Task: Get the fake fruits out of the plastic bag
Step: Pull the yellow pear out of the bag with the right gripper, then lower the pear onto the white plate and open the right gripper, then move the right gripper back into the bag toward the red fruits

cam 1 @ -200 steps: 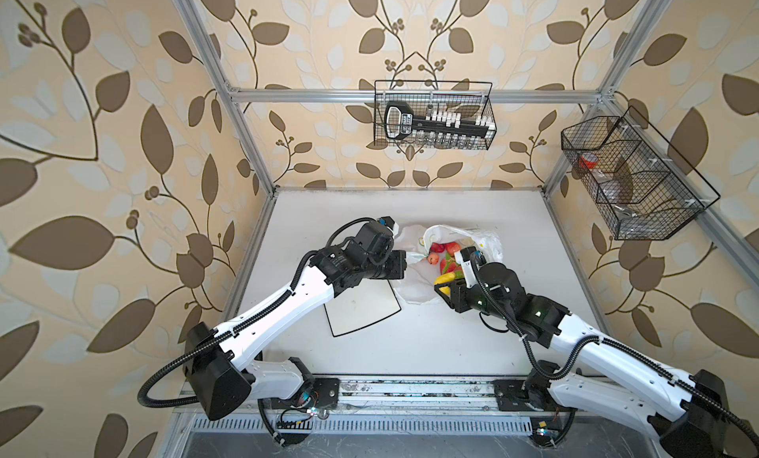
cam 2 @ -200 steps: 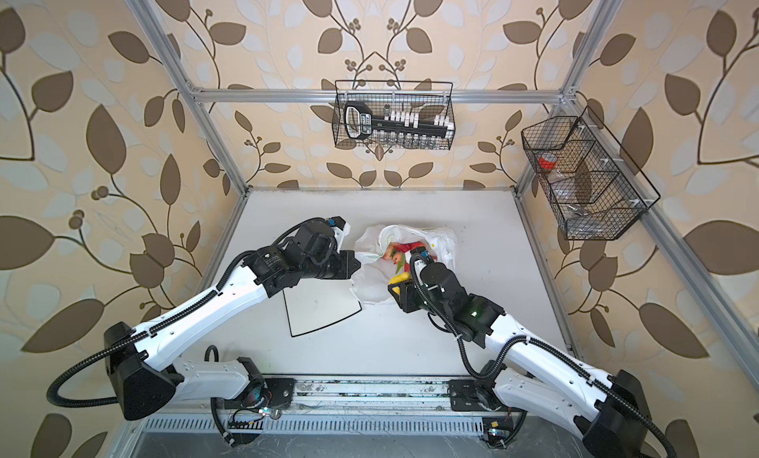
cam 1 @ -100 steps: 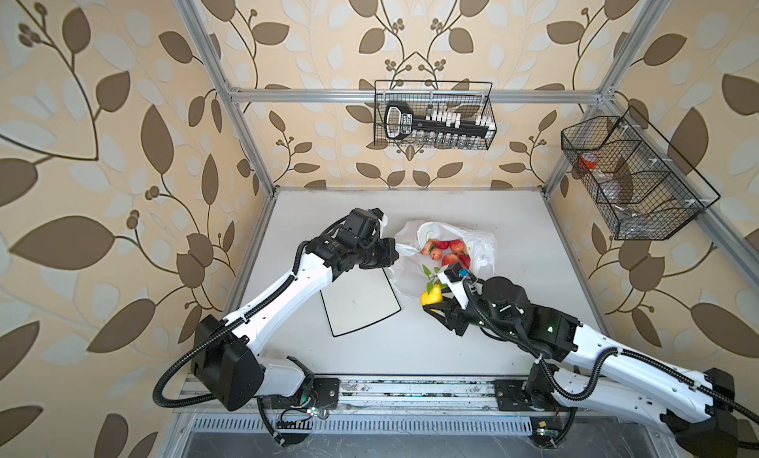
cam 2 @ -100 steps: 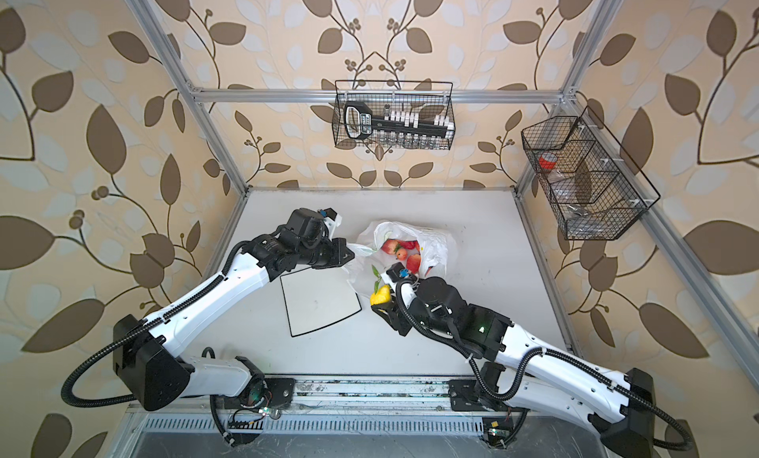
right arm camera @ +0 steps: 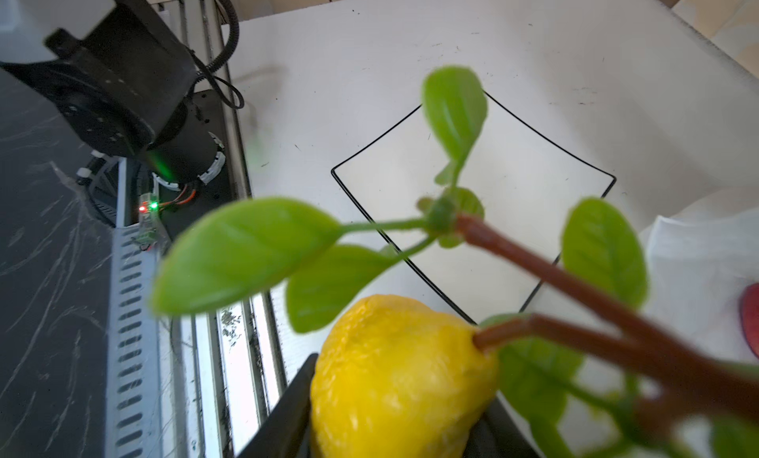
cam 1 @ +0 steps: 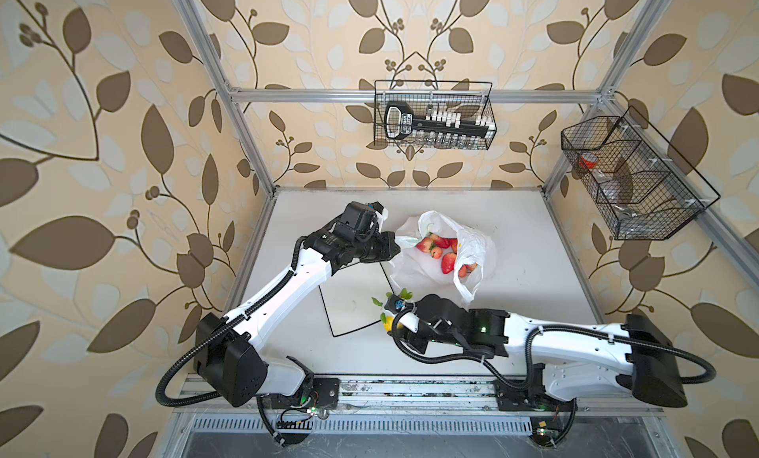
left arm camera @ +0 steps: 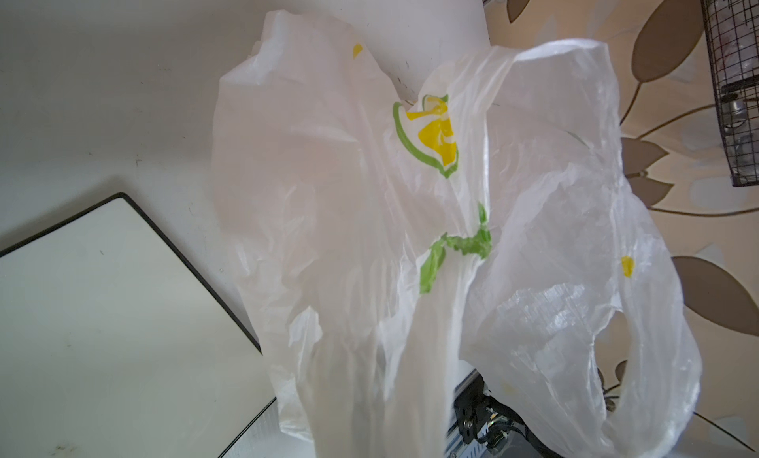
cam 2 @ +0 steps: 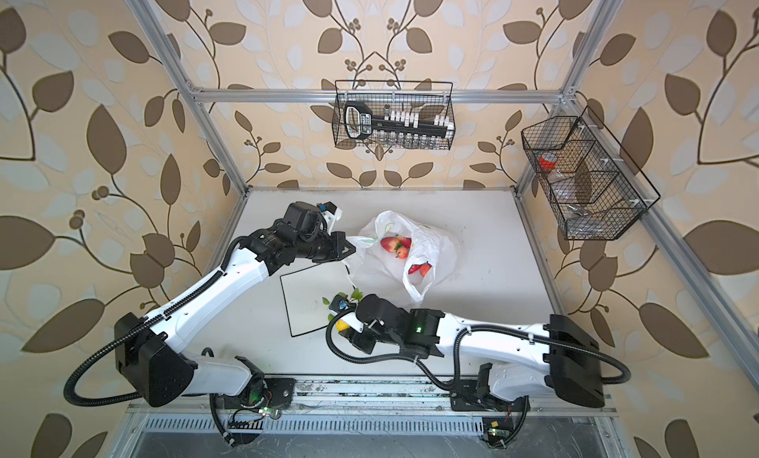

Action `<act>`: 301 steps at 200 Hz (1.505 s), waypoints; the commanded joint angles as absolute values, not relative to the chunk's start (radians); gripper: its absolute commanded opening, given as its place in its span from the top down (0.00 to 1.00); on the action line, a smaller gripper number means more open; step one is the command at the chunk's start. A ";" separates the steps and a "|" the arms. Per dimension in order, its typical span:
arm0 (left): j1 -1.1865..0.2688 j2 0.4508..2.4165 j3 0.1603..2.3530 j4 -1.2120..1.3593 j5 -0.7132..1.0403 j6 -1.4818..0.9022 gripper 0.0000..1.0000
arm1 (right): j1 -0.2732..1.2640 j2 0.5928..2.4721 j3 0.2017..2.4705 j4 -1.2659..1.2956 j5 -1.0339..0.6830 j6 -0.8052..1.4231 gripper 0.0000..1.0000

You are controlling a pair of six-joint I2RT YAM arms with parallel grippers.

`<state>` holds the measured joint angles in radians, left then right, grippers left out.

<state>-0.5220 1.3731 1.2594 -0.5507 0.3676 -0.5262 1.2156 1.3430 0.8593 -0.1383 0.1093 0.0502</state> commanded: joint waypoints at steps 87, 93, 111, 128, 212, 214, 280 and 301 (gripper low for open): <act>-0.514 1.338 1.325 -0.625 0.367 -0.451 1.00 | 1.216 1.854 1.229 -0.248 0.265 0.309 0.55; -0.513 1.336 1.324 -0.627 0.366 -0.449 1.00 | 1.214 1.869 1.242 -0.257 0.266 0.313 0.55; -0.513 1.331 1.323 -0.631 0.365 -0.449 1.00 | 1.203 1.910 1.262 -0.260 0.257 0.323 0.53; -0.513 1.326 1.322 -0.634 0.361 -0.448 1.00 | 1.188 1.952 1.296 -0.291 0.255 0.331 0.52; -0.513 1.310 1.316 -0.640 0.353 -0.448 1.00 | 1.169 2.014 1.371 -0.339 0.253 0.305 0.26; -0.512 1.310 1.316 -0.640 0.353 -0.448 1.00 | 1.169 2.013 1.370 -0.340 0.253 0.305 0.26; -0.513 1.310 1.318 -0.635 0.348 -0.448 1.00 | 1.187 1.831 1.251 -0.237 0.221 0.298 0.22; -0.513 1.312 1.318 -0.632 0.348 -0.448 1.00 | 1.210 1.716 1.147 -0.185 0.202 0.279 0.22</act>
